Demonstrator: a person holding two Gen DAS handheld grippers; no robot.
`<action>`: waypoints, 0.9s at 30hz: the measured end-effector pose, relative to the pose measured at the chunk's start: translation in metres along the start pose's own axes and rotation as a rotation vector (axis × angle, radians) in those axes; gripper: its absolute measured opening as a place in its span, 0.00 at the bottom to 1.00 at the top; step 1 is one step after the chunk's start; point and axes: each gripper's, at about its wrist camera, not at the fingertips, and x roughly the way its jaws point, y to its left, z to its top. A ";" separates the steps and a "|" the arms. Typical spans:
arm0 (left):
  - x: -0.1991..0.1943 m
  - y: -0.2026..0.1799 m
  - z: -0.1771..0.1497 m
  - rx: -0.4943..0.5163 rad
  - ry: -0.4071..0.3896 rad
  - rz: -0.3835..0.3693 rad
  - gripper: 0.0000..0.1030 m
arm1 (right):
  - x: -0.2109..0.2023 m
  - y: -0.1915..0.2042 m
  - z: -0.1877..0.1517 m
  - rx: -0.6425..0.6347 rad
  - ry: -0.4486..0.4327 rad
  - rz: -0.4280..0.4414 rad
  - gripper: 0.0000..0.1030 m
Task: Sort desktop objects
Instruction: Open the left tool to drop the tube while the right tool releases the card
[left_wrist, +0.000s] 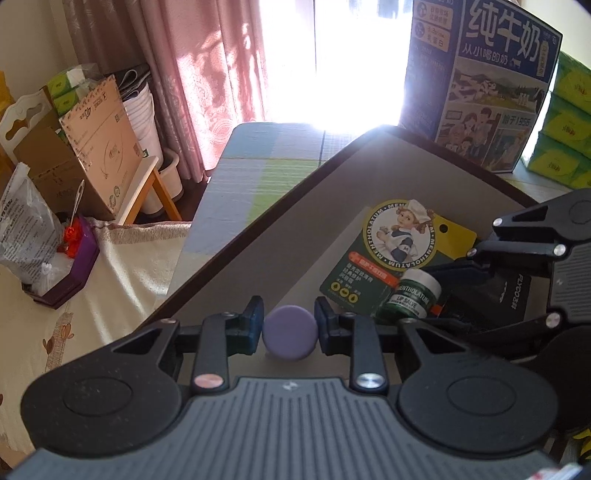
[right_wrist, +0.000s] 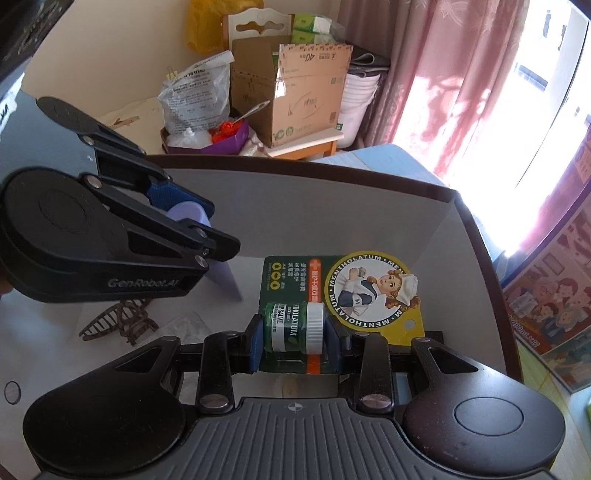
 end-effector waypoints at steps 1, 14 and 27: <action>-0.001 0.001 0.001 -0.002 -0.004 0.001 0.25 | 0.000 -0.001 -0.001 0.000 0.001 -0.002 0.31; -0.024 0.013 0.006 -0.059 -0.039 -0.028 0.35 | -0.004 0.002 0.002 -0.020 -0.055 -0.015 0.40; -0.047 0.015 -0.015 -0.117 -0.004 -0.008 0.62 | -0.044 0.001 -0.011 0.038 -0.080 0.007 0.89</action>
